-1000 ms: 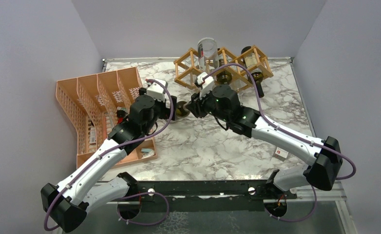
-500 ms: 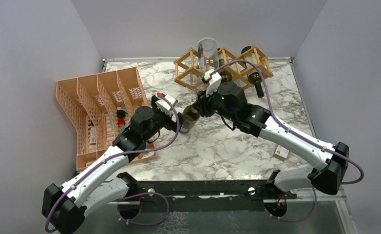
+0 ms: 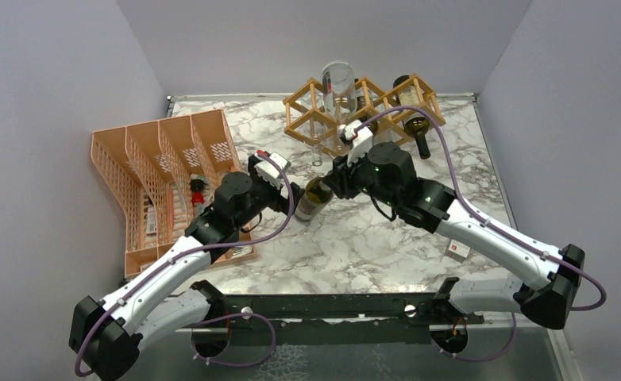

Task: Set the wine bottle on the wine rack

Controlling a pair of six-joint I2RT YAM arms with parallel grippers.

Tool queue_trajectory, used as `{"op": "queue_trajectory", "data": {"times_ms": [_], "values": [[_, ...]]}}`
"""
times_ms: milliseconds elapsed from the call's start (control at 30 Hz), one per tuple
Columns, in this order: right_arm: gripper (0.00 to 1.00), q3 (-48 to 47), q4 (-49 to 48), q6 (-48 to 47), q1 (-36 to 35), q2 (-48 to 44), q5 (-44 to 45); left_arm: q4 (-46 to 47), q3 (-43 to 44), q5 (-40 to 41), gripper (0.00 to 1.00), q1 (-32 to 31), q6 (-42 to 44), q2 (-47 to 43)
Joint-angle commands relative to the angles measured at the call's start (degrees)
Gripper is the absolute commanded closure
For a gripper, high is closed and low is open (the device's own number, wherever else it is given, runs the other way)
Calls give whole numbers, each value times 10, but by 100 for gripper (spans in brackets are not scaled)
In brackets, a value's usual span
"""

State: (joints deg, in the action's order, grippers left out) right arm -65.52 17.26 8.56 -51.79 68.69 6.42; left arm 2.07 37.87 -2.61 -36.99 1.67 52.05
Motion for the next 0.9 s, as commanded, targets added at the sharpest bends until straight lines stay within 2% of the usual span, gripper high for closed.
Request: {"op": "queue_trajectory", "data": {"times_ms": [0, 267, 400, 700, 867], "values": [[99, 28, 80, 8, -3, -37, -5, 12, 24, -13, 9, -1, -28, 9], [99, 16, 242, 70, -3, -75, -30, 28, 27, 13, 10, -2, -85, 44], [99, 18, 287, 85, -3, -73, -66, 26, 37, 47, 11, -1, -138, 77], [99, 91, 230, 92, -3, -56, -89, -38, 98, 107, 11, -1, -213, 174], [99, 79, 213, 98, -3, -50, -55, -52, 109, 72, 13, -1, -152, 189]]}}
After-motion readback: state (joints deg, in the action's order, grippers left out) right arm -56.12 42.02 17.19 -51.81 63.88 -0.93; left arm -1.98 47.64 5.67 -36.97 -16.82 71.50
